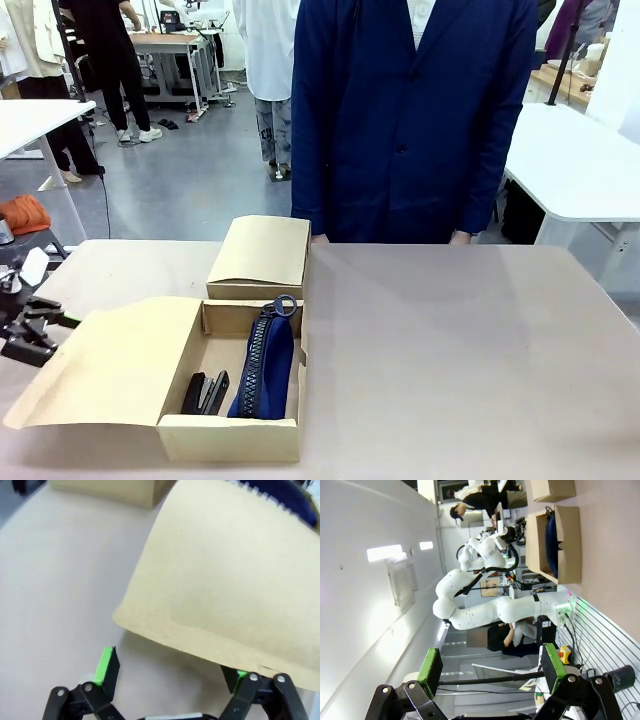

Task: Place items inside the box.
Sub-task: Close the lid of the Mailer Box closest to the robot.

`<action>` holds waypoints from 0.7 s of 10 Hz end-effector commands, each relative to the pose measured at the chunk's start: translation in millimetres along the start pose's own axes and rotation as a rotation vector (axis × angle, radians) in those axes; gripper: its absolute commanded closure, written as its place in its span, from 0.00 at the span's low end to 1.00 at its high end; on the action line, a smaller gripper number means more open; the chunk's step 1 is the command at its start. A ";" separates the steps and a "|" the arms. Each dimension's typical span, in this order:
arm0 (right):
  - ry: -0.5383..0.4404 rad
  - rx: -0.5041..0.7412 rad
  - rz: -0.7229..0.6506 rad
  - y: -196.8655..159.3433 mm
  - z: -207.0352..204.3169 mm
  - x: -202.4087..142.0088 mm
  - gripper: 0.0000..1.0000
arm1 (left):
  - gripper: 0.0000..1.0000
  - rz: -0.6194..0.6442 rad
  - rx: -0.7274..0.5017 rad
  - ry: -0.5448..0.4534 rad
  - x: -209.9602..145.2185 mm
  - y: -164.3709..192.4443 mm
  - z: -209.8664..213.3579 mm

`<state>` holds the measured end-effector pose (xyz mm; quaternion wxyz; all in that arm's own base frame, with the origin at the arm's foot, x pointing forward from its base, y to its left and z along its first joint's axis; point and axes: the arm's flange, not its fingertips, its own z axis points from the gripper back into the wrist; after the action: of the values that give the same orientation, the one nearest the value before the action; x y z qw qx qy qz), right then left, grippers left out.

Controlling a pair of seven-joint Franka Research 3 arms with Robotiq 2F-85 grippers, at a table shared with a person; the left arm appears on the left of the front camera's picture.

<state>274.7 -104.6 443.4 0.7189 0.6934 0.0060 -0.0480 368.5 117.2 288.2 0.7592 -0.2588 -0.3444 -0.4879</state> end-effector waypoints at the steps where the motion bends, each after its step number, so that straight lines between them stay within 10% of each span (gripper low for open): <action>1: -0.003 0.015 -0.012 6.6 0.2 0.4 0.00 | 0.00 -0.056 -0.012 -0.182 18.7 -46.3 -2.2; 7: -0.003 0.015 -0.012 6.6 0.2 0.4 0.00 | 0.00 -0.158 -0.211 -0.446 155.0 -88.5 13.7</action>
<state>274.7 -104.6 443.4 0.7188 0.6935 0.0060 -0.0479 364.5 35.1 420.3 0.5993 -0.3761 -0.4839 -0.5150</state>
